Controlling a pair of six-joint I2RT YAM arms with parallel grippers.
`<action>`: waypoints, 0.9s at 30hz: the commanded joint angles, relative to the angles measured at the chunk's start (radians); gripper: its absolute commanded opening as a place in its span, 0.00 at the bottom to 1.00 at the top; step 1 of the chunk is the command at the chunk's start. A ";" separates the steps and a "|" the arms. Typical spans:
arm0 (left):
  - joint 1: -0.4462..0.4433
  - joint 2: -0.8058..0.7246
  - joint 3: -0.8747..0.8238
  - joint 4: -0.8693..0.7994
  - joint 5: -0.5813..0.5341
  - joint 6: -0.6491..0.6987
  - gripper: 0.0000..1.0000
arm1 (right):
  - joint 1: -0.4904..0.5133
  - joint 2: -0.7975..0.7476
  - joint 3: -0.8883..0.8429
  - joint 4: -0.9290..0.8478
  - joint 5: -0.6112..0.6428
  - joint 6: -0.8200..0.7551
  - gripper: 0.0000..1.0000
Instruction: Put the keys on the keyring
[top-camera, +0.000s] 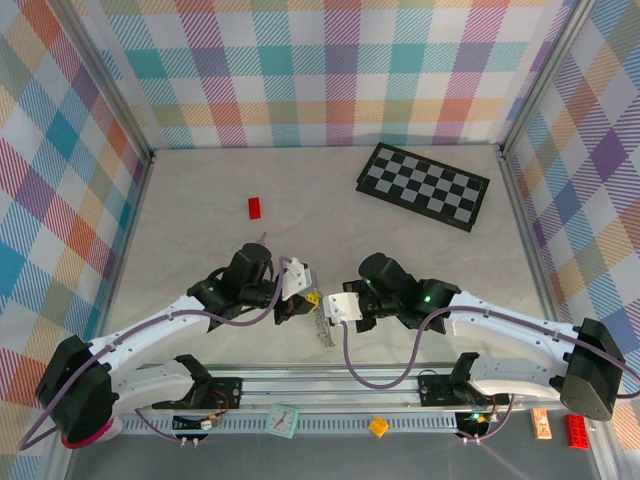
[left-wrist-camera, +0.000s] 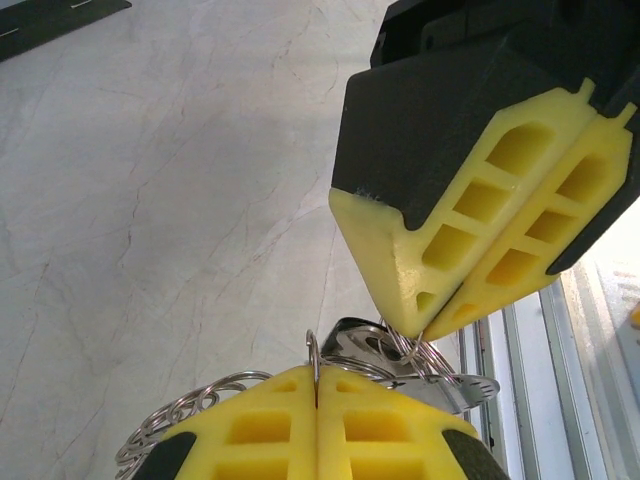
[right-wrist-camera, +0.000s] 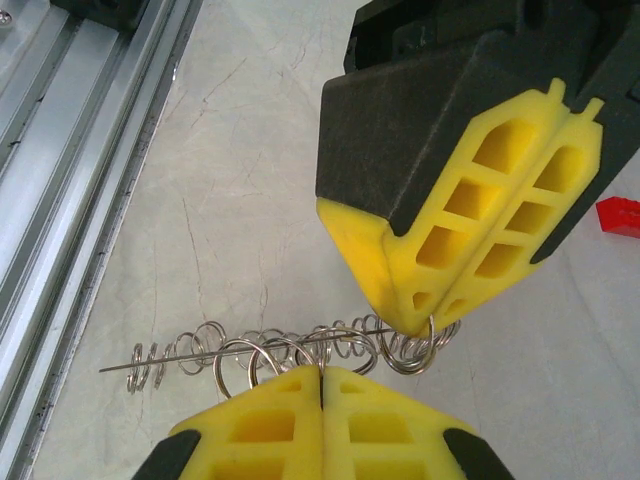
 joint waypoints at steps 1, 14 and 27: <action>-0.005 -0.019 0.023 0.023 0.019 -0.007 0.00 | 0.007 -0.016 -0.005 0.061 0.051 -0.003 0.00; -0.004 -0.014 0.026 0.016 0.048 -0.008 0.00 | 0.007 -0.028 -0.022 0.159 0.108 0.017 0.00; -0.005 -0.016 0.026 0.017 0.031 -0.008 0.00 | 0.007 -0.007 -0.007 0.091 0.050 -0.003 0.00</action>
